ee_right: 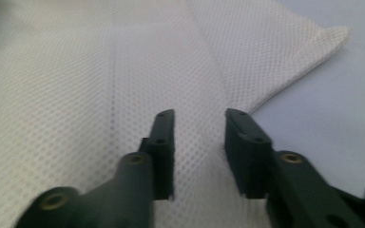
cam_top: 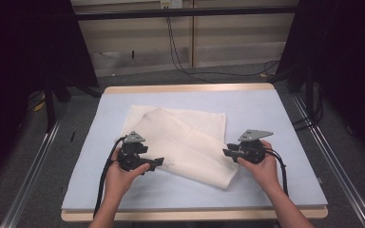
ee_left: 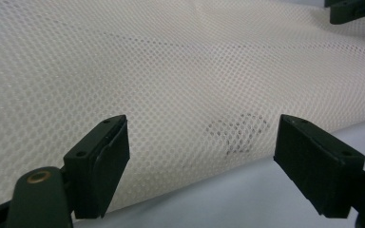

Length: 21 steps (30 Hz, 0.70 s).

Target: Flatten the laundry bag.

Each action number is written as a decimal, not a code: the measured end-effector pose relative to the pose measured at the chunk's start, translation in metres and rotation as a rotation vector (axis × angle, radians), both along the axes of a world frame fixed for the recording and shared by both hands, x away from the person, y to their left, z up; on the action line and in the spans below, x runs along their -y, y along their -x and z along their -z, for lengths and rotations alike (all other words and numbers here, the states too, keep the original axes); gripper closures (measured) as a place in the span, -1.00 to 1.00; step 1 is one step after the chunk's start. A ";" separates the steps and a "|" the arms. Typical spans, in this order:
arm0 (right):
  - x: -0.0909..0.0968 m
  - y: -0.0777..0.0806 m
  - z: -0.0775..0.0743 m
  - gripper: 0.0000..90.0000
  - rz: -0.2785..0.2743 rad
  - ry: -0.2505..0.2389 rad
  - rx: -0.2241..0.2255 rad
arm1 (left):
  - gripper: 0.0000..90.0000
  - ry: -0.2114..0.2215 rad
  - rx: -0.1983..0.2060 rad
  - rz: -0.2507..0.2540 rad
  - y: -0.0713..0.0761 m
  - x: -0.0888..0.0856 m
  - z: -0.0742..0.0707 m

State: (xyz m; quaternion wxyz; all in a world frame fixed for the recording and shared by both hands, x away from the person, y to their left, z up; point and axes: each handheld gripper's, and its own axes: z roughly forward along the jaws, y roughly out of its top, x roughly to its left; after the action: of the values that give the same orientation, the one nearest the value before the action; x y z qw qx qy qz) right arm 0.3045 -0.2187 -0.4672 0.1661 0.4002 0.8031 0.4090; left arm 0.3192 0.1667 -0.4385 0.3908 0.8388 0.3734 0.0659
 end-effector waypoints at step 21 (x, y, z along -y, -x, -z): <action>0.001 -0.002 -0.008 0.94 0.006 -0.187 -0.070 | -0.62 -0.011 -0.010 0.036 -0.002 0.013 0.008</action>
State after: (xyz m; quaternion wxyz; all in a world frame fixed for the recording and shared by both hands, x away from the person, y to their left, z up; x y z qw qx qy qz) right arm 0.3063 -0.2194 -0.4593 0.1012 0.4303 0.7655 0.4676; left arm 0.3213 0.1533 -0.4469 0.3853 0.8478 0.3600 0.0566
